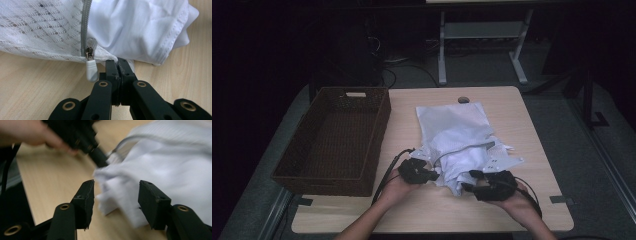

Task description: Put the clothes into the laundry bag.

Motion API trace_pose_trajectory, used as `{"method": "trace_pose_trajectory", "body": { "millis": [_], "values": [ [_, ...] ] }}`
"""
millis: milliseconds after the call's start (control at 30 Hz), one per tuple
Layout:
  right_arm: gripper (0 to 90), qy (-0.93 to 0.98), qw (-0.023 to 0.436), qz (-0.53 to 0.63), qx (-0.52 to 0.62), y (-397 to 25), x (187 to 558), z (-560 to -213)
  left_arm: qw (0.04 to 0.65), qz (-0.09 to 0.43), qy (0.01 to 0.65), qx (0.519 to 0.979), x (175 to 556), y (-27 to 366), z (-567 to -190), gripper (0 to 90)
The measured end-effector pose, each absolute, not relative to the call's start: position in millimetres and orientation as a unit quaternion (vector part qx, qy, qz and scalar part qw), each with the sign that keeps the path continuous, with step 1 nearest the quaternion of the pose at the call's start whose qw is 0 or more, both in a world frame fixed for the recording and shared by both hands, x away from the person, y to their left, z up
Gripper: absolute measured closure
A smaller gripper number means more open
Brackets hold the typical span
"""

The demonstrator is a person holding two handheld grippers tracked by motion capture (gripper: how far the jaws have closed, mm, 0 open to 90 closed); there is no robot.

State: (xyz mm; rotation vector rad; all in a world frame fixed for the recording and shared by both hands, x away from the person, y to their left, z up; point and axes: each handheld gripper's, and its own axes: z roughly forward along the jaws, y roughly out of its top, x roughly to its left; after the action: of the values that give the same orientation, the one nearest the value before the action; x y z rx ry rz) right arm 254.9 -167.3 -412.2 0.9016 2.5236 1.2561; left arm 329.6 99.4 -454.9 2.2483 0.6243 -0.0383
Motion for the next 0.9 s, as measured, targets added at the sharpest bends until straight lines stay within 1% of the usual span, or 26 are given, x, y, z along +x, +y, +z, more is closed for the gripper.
{"method": "trace_pose_trajectory", "body": {
  "millis": [100,133,267,300,333,400,433,467,533,567,667,800,900],
  "values": [
    [42.4,0.862,0.082,0.402,0.297,-152,255,-425,0.393,-0.015,0.245,0.886,329,99,-455,88.7],
    [42.4,0.868,0.085,0.391,0.295,-147,256,-431,0.392,-0.015,0.244,0.887,329,99,-455,88.7],
    [45.8,0.878,0.108,0.356,0.301,-129,262,-453,0.392,-0.016,0.245,0.886,329,98,-456,88.7],
    [47.9,0.88,0.118,0.347,0.302,-127,263,-456,0.393,-0.016,0.245,0.886,329,98,-456,88.7],
    [50.6,0.881,0.125,0.343,0.302,-125,263,-458,0.393,-0.017,0.246,0.886,330,99,-456,88.7],
    [63.7,0.88,0.143,0.334,0.306,-123,264,-462,0.392,-0.018,0.246,0.886,330,99,-456,88.7],
    [68.5,0.879,0.144,0.333,0.309,-123,266,-463,0.392,-0.018,0.246,0.886,330,99,-456,88.7],
    [75.5,0.878,0.141,0.336,0.311,-124,267,-464,0.392,-0.018,0.246,0.886,330,99,-456,88.7],
    [82.7,0.873,0.14,0.346,0.313,-125,268,-464,0.392,-0.017,0.246,0.886,329,98,-456,88.7],
    [84.3,0.87,0.143,0.354,0.312,-126,267,-462,0.392,-0.016,0.245,0.887,329,98,-456,88.7],
    [85.4,0.85,0.147,0.389,0.323,-128,269,-454,0.393,-0.016,0.244,0.886,329,98,-455,88.7],
    [85.5,0.834,0.163,0.403,0.339,-125,279,-448,0.393,-0.019,0.237,0.888,328,96,-454,88.8],
    [85.5,0.83,0.165,0.407,0.344,-121,286,-446,0.394,-0.017,0.233,0.889,327,95,-454,88.7]
  ]
}}
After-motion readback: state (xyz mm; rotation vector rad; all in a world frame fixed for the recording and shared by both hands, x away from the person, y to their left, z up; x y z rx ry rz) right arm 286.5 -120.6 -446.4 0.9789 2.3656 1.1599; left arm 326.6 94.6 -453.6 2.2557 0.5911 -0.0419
